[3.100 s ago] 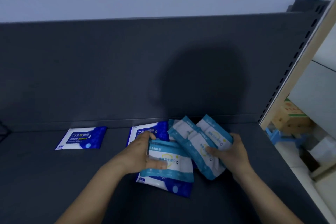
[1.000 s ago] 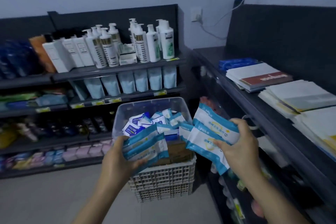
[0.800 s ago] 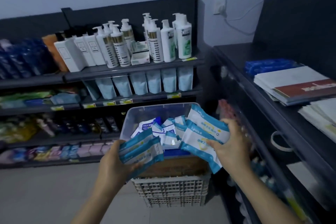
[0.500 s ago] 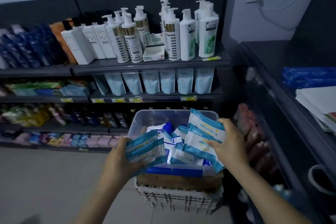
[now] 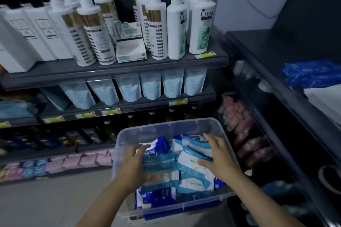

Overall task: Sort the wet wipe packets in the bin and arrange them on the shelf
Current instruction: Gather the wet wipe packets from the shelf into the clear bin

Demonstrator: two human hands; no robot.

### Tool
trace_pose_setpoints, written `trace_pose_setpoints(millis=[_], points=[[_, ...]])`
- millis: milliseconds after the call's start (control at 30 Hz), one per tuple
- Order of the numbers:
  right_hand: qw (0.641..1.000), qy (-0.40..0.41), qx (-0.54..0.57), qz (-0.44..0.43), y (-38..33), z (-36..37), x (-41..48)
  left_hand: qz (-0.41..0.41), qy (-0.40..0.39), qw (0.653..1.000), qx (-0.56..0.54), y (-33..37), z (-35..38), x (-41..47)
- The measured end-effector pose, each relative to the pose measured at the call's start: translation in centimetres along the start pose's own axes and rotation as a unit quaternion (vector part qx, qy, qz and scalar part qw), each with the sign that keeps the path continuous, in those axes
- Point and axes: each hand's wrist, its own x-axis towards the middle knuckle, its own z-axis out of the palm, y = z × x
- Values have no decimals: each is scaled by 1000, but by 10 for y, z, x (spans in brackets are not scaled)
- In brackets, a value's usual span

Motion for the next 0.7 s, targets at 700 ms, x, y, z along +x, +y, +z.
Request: trace_pose_setpoints(millis=[700], points=[[928,321,10,191,153,-108,-267,537,-89,836,73,279,129,-18]])
